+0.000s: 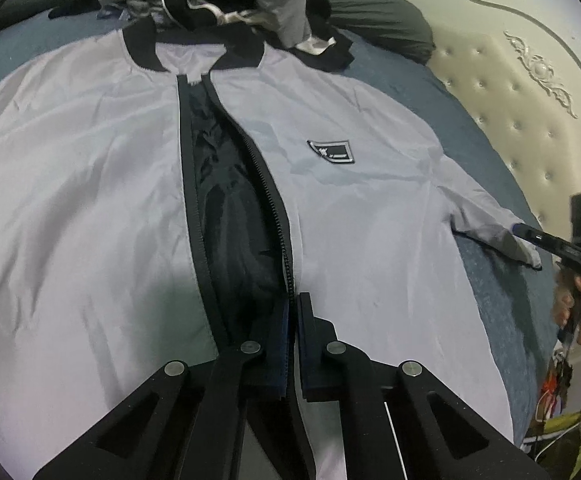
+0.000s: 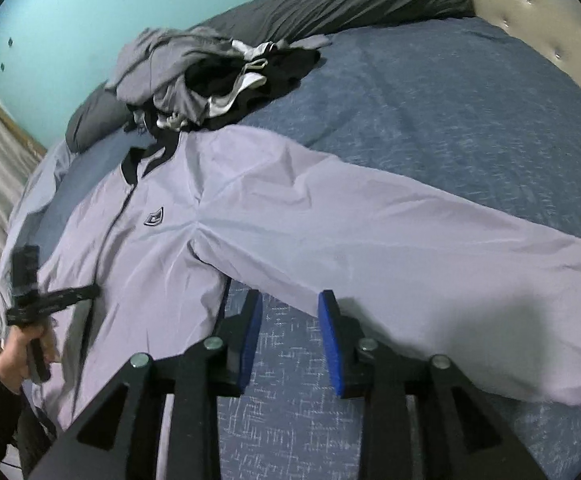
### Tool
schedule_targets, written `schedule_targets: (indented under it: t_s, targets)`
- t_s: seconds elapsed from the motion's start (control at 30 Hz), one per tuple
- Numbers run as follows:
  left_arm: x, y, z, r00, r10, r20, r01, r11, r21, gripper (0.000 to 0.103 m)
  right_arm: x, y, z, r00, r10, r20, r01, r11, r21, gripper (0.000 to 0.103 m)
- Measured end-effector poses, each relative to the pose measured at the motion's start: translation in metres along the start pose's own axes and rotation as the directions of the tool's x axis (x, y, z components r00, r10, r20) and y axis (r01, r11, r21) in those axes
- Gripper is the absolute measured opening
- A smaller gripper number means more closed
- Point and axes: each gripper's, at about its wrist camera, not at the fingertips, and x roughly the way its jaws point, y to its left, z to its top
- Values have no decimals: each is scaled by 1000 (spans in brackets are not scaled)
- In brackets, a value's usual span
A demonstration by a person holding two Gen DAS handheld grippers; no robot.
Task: Fold clothes
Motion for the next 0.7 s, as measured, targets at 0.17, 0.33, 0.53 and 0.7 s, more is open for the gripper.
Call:
schedule_targets:
  t_s: [0.17,0.33,0.53,0.7]
  targets:
    - [-3,8,-2,999,28,-23,-28,1000,11,4,47,-7,10,983,-153,-103,153,988,-9,29]
    - [8,14,0,999,23,-48,-23,1000,-5,3,70,-12,11,964,-209,-167,210,978,-14,29]
    - [10,14,1,999,0,-41,-1,1000,-24,4,32,-11,21,995,-89,-46,91,995,44,29]
    - [12,10,0,999,7,-42,-8,1000,-21,4,57,-9,30,986,-139,-94,143,989,27,29]
